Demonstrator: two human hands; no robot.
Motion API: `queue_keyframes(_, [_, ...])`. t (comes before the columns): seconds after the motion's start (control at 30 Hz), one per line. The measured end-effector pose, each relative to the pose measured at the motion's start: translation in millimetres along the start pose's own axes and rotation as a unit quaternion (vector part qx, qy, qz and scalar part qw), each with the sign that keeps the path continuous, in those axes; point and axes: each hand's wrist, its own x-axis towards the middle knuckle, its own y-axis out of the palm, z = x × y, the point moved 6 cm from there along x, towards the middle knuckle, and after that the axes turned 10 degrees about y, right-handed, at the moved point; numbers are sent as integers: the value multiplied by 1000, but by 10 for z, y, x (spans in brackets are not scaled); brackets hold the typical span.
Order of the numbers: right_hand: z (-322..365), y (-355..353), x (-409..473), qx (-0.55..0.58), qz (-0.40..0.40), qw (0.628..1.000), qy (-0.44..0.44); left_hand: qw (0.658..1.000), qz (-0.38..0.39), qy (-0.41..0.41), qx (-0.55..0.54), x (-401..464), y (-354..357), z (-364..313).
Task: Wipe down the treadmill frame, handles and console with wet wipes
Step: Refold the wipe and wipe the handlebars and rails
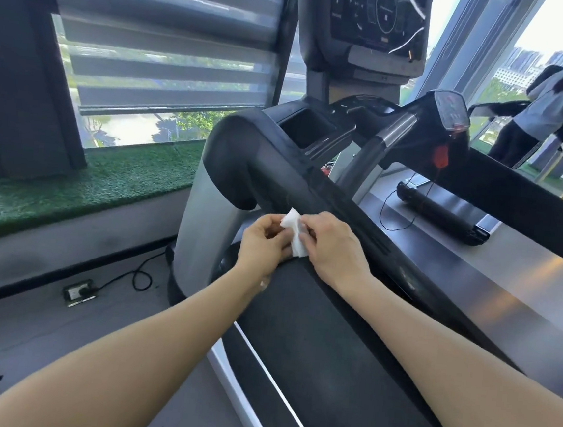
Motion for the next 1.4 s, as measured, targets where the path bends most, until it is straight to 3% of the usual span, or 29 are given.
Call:
queue_keyframes(0.17, [278, 22, 158, 21, -35, 999, -29, 991, -12, -11, -136, 66, -70, -110])
queue_keyframes(0.4, [367, 19, 424, -70, -55, 994, -68, 971, 0, -28, -239, 246, -28, -94])
queue_keyframes(0.5, [425, 6, 448, -135, -91, 978, -128, 977, 5, -38, -209, 278, -10, 27])
queue_keyframes(0.6, [495, 63, 373, -260, -132, 925, -245, 993, -28, -51, -102, 337, -118, 251])
queue_keyframes(0.73, [388, 278, 355, -330, -104, 888, -303, 995, -73, -69, -26, 377, -288, 506])
queue_keyframes(0.93, [539, 363, 748, -303, -131, 890, -315, 997, -52, -56, 7, 524, -309, 568])
queue_keyframes(1.17, [715, 515, 1085, -328, -50, 894, -302, 996, -55, -71, 19, 651, -411, 708])
queue_keyframes(1.4, [375, 355, 494, -341, -122, 869, -338, 997, -19, -77, 15, 613, -301, 722])
